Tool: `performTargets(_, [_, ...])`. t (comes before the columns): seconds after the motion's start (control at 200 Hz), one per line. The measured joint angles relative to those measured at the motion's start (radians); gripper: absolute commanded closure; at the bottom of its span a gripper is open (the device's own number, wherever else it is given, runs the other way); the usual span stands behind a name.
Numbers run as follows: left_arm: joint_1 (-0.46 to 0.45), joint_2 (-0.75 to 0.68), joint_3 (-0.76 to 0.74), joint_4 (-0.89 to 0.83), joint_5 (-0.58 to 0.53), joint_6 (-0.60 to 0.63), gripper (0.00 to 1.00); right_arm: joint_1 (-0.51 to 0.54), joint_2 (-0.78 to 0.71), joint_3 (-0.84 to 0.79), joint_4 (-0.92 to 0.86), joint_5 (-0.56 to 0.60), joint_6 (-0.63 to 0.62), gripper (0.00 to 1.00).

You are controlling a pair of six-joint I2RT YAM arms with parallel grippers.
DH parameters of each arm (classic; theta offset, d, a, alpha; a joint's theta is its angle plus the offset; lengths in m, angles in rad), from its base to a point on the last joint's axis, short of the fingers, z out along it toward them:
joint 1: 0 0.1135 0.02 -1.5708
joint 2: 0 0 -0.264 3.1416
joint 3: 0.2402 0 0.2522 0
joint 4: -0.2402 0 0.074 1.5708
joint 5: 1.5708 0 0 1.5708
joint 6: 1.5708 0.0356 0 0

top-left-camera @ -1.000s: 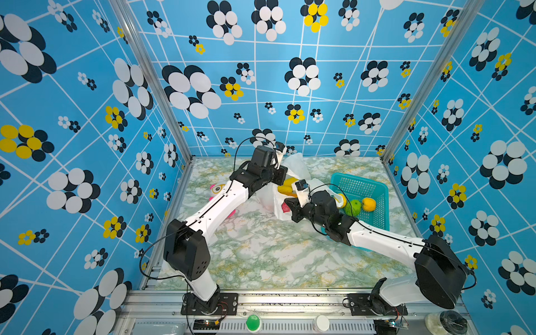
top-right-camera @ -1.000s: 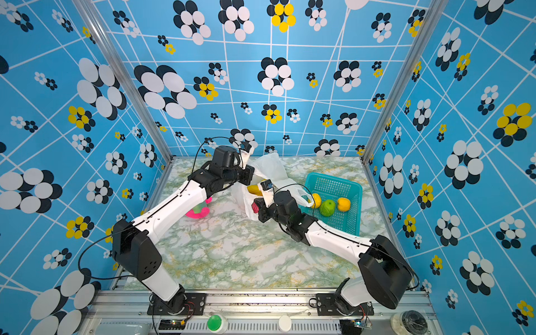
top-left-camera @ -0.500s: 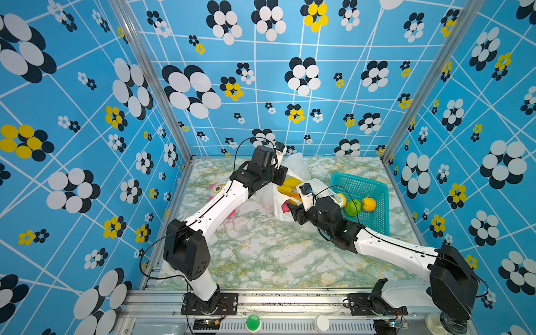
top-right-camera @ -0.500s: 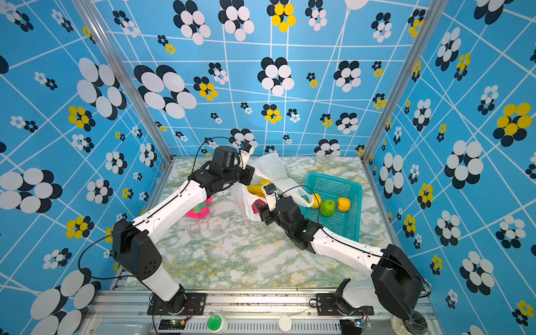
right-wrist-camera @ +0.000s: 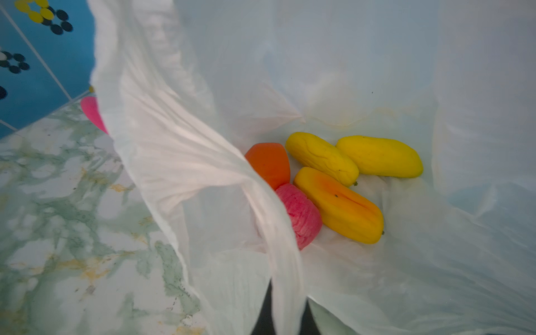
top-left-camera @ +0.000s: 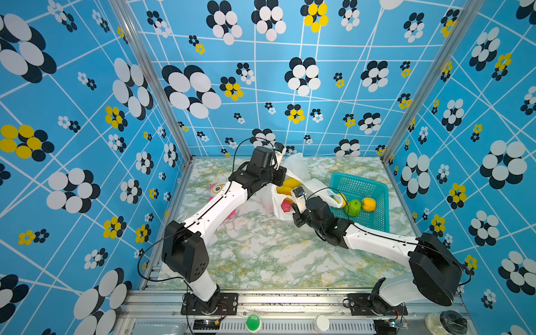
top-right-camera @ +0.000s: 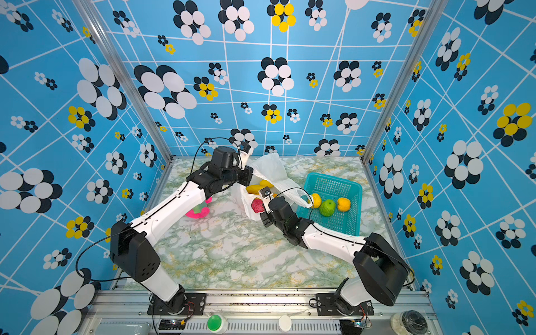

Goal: Untie the knot of the plastic bag and take out the fruit
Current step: 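Lower the open right gripper down inside the bag toward the pink fruit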

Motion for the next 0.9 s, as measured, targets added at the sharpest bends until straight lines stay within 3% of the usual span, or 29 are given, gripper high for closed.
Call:
performTargets(0.11, [0.000, 0.000, -0.001, -0.001, -0.017, -0.013, 0.45, 0.003, 0.000, 0.028, 0.004, -0.054, 0.014, 1.00])
performTargets(0.345, [0.001, 0.000, -0.002, -0.012, -0.103, -0.010, 0.32, 0.013, 0.000, 0.092, 0.036, -0.113, 0.061, 1.00])
performTargets(0.475, [0.006, 0.000, -0.002, -0.021, -0.121, -0.010, 0.32, 0.026, 0.000, 0.120, 0.042, -0.124, 0.081, 1.00])
performTargets(0.545, [0.007, 0.001, -0.002, -0.031, -0.131, -0.008, 0.41, 0.043, 0.000, 0.131, 0.044, -0.125, 0.088, 1.00])
performTargets(0.625, [0.008, 0.005, 0.001, -0.047, -0.146, -0.006, 0.73, 0.069, 0.000, 0.137, 0.047, -0.127, 0.089, 1.00])
performTargets(0.715, [0.012, 0.014, 0.006, -0.055, -0.152, -0.006, 0.93, 0.104, 0.000, 0.137, 0.048, -0.127, 0.089, 1.00])
performTargets(0.775, [0.015, 0.017, 0.007, -0.056, -0.154, -0.009, 1.00, 0.130, 0.000, 0.138, 0.048, -0.129, 0.089, 1.00])
performTargets(0.86, [0.018, 0.017, 0.007, -0.056, -0.153, -0.010, 1.00, 0.162, 0.008, 0.151, 0.048, -0.130, 0.089, 1.00])
performTargets(0.9, [0.018, 0.017, 0.007, -0.055, -0.153, -0.010, 1.00, 0.174, 0.021, 0.166, 0.049, -0.131, 0.089, 0.92])
